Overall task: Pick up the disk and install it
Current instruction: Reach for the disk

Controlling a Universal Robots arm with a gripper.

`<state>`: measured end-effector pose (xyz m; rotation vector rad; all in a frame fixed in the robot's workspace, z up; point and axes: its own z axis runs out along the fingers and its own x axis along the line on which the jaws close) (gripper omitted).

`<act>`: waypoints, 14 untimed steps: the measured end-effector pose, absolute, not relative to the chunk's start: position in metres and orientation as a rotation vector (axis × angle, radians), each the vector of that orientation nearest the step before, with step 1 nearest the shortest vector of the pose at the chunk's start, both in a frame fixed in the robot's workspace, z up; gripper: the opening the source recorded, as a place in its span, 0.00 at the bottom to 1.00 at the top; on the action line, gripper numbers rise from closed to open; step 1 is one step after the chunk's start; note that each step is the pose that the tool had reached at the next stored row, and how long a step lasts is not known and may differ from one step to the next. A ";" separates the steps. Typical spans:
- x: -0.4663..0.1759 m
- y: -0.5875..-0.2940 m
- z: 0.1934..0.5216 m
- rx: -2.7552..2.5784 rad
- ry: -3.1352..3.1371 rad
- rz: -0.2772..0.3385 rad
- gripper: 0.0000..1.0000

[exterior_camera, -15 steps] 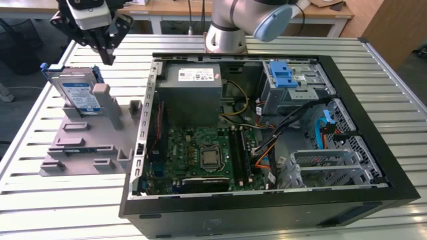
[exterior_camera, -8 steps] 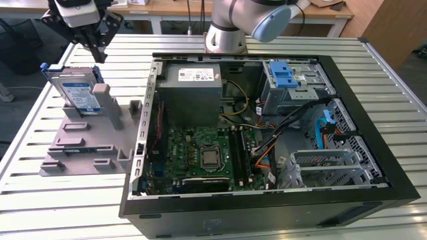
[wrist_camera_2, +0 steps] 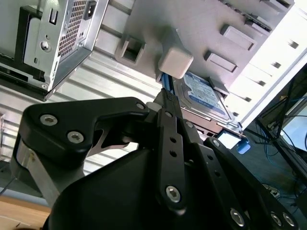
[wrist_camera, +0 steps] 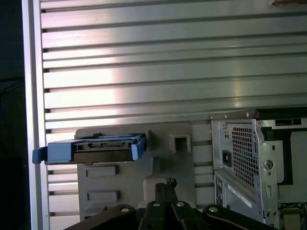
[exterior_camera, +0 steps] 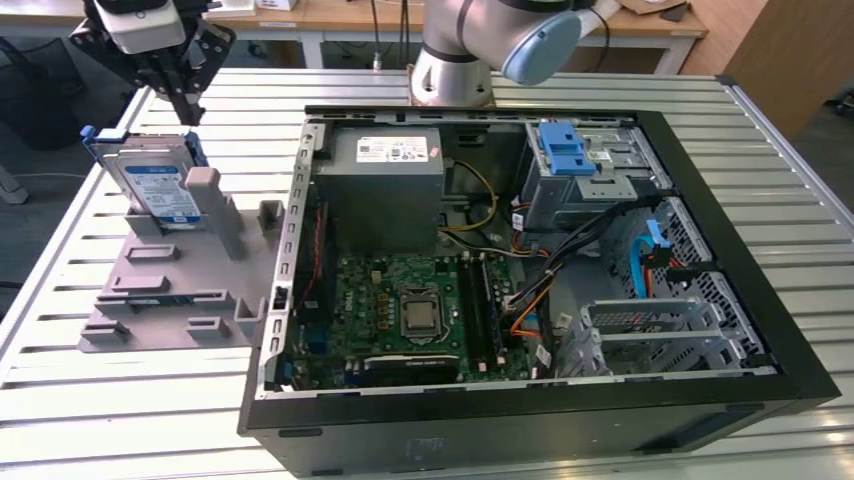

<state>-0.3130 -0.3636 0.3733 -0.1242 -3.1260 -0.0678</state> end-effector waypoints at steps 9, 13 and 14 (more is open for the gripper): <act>-0.318 -0.364 0.373 -0.124 -3.126 -0.068 0.11; -0.320 -0.364 0.373 -0.124 -3.126 -0.068 0.11; -0.320 -0.364 0.373 -0.124 -3.126 -0.068 0.11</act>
